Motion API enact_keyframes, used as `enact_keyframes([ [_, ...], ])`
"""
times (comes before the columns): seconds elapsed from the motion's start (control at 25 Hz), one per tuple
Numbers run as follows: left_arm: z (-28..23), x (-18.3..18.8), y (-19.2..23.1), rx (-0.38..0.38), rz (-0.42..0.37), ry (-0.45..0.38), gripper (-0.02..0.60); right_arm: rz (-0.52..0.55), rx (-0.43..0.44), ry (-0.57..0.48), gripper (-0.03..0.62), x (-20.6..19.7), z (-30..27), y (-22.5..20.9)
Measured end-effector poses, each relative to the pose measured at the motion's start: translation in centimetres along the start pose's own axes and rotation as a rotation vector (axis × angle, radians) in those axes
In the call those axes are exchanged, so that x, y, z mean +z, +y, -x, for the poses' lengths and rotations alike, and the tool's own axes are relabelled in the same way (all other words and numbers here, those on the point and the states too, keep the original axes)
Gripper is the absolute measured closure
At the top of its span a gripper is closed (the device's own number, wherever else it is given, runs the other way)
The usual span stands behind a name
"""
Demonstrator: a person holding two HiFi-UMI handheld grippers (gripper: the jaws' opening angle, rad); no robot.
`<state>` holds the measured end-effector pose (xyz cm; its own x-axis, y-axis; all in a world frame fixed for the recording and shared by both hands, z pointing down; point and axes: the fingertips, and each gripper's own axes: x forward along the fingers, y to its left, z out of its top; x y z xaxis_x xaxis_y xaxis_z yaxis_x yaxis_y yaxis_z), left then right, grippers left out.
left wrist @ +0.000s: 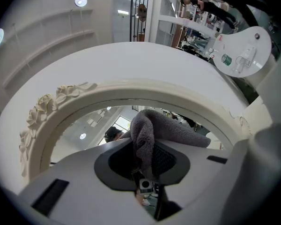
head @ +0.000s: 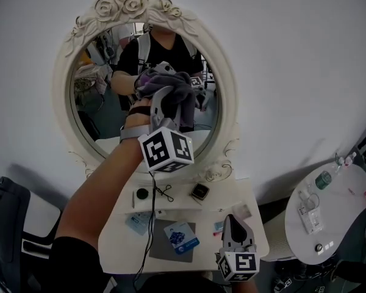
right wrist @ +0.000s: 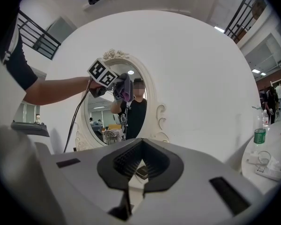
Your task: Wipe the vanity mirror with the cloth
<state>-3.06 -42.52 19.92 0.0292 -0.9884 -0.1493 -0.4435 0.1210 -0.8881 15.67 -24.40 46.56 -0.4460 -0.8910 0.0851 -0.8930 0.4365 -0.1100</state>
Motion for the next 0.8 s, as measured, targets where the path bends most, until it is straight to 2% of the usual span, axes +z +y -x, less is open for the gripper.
enact_keyframes([
  [0.16, 0.3, -1.0, -4.0, -0.025, 0.02, -0.012, 0.506, 0.002, -0.007, 0.006, 0.583, -0.1, 0.1, -0.2],
  [0.4, 0.6, -2.5, -11.5, -0.104, -0.001, -0.01, 0.506, 0.009, -0.034, 0.014, 0.583, -0.3, 0.6, -1.1],
  [0.52, 0.8, -3.6, -16.4, -0.2, -0.014, 0.025, 0.506, 0.012, -0.047, 0.022, 0.583, -0.5, 0.8, -1.4],
  [0.64, 1.1, -4.8, -22.2, -0.302, -0.091, 0.054, 0.506, 0.015, -0.06, 0.024, 0.583, -0.5, 1.2, -1.7],
  [0.72, 1.3, -5.5, -24.8, -0.339, -0.119, 0.067, 0.506, 0.018, -0.069, 0.024, 0.583, -0.4, 1.5, -1.8],
  [0.8, 1.3, -5.8, -26.0, -0.351, -0.101, 0.067, 0.506, 0.021, -0.079, 0.024, 0.583, -0.3, 1.9, -2.0],
])
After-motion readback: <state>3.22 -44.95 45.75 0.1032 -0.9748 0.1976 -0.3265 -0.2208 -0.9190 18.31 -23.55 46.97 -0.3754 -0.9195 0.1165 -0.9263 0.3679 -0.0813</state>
